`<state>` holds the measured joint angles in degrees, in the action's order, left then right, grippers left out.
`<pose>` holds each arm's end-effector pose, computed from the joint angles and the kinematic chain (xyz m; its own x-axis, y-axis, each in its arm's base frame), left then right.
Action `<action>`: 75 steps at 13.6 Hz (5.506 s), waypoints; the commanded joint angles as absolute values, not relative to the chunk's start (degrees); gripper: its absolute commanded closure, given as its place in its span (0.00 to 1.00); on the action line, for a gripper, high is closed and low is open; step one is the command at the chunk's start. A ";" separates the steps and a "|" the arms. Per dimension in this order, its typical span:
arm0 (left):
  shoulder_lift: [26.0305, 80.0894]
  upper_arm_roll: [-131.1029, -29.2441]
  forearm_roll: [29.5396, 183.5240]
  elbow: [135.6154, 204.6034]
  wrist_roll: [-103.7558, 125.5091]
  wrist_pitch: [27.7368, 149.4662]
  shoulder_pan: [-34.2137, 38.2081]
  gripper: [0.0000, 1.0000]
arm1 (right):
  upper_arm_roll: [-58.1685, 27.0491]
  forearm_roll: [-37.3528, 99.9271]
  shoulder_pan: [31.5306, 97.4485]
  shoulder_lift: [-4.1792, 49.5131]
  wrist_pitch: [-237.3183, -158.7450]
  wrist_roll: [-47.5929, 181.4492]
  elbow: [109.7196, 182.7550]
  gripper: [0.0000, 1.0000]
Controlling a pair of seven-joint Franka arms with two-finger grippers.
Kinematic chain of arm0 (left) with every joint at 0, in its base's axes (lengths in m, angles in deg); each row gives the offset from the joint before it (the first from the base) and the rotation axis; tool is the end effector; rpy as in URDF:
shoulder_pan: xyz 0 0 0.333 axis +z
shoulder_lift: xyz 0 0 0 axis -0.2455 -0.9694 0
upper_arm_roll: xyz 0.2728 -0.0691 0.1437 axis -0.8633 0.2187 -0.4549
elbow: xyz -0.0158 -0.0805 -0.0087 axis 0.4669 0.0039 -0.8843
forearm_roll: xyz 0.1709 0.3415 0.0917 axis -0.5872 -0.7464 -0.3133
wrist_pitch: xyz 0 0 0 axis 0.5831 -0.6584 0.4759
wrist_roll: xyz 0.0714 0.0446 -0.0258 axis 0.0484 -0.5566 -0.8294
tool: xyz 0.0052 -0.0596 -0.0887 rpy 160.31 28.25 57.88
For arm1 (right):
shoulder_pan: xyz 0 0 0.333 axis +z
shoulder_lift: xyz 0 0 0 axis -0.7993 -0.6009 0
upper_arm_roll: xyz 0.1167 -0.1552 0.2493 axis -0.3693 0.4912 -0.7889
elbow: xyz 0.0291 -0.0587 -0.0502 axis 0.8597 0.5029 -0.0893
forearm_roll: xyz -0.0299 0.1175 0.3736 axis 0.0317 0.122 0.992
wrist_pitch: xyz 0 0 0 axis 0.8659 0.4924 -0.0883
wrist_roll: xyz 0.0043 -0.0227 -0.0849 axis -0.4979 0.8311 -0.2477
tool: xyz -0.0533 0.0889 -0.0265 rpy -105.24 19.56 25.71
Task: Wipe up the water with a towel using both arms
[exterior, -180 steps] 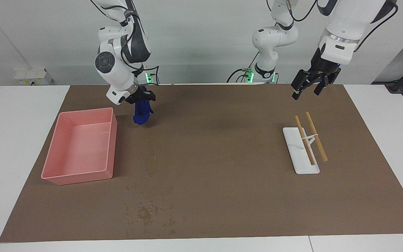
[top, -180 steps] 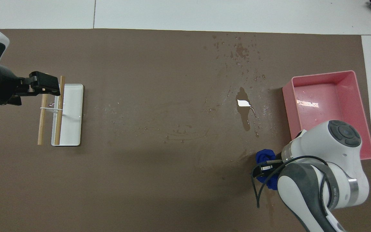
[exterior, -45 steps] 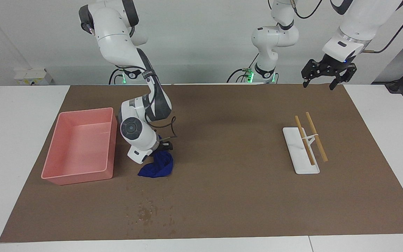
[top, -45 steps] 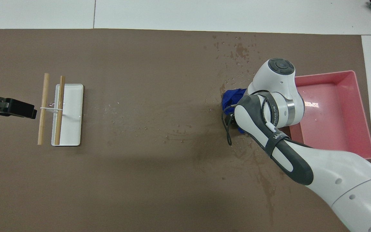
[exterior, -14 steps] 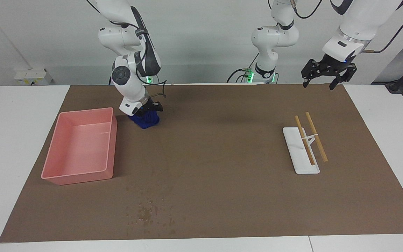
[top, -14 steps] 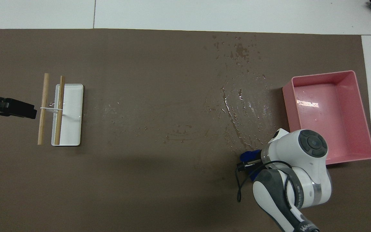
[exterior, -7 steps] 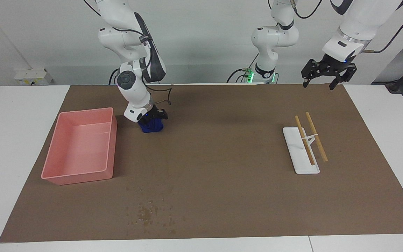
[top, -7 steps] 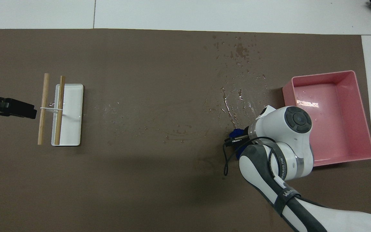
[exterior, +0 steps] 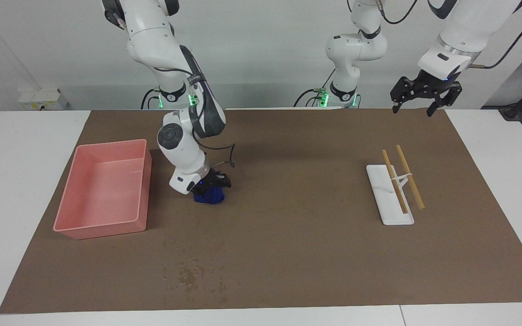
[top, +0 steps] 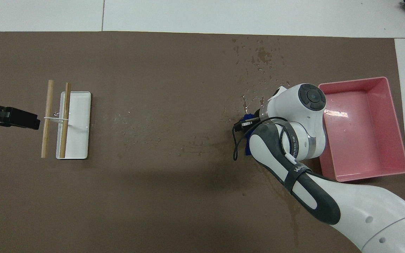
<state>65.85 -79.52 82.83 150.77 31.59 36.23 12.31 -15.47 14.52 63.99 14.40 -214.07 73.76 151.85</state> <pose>0.5286 -0.0557 0.6470 0.9817 -0.1899 -0.0158 -0.1895 -0.9816 0.0248 0.5989 0.1952 0.2869 0.9869 0.1610 -0.0034 0.1561 -0.9620 -0.2242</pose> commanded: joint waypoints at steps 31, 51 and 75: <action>67.60 -79.42 83.68 152.84 31.86 36.88 12.81 0.00 | -15.13 -4.66 39.88 30.18 -180.53 35.29 141.35 0.03; 67.60 -79.42 83.68 152.84 31.86 36.88 12.81 0.00 | -16.18 -2.47 50.34 42.75 -161.45 61.66 131.52 0.00; 67.60 -79.42 83.68 152.84 31.86 36.88 12.72 0.00 | -14.42 1.58 52.97 37.22 -168.25 74.57 128.81 0.00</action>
<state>65.85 -79.52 82.83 150.77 31.59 36.23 12.31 -13.79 1.69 53.38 39.02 -170.98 73.46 132.71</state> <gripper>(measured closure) 0.000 0.000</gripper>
